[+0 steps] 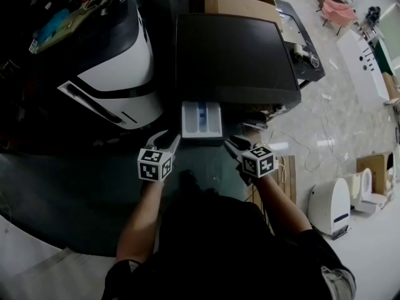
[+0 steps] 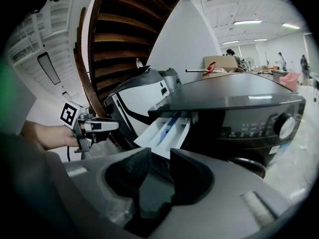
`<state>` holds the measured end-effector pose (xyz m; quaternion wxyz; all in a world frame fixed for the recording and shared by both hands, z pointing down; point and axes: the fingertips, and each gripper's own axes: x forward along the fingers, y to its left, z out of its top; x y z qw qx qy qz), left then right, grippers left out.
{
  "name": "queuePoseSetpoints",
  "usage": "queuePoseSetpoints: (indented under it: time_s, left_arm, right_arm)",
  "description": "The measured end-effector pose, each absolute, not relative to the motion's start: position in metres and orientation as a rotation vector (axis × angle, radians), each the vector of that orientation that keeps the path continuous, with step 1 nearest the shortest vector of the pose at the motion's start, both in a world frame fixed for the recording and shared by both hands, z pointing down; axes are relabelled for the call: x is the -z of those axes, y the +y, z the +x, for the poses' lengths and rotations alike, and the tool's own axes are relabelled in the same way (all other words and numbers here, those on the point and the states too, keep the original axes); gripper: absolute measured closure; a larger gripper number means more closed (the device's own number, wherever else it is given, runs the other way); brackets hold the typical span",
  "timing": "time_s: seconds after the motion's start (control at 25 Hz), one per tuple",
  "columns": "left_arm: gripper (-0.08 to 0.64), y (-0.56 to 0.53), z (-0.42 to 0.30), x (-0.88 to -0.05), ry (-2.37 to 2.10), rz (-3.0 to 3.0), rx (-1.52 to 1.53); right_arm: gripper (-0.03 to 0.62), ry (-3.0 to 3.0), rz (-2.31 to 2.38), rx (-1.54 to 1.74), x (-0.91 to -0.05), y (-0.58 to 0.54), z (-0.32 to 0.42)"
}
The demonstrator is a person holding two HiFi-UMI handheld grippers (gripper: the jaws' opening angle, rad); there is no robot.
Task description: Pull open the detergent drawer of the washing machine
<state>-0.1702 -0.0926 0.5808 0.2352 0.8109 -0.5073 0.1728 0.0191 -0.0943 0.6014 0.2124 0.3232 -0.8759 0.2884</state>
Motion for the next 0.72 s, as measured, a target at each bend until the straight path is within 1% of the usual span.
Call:
queuePoseSetpoints:
  time_s: [0.28,0.72]
  left_arm:
    - [0.446,-0.124,-0.186,-0.543,-1.431,2.291,-0.386]
    - [0.492,-0.157,-0.192,-0.514,-1.474,2.295,-0.328]
  right_arm:
    - [0.479,-2.424,1.047,-0.753,-0.57,-0.124,0.039]
    - [0.486,-2.497,1.014,-0.736,-0.534,-0.159,0.018]
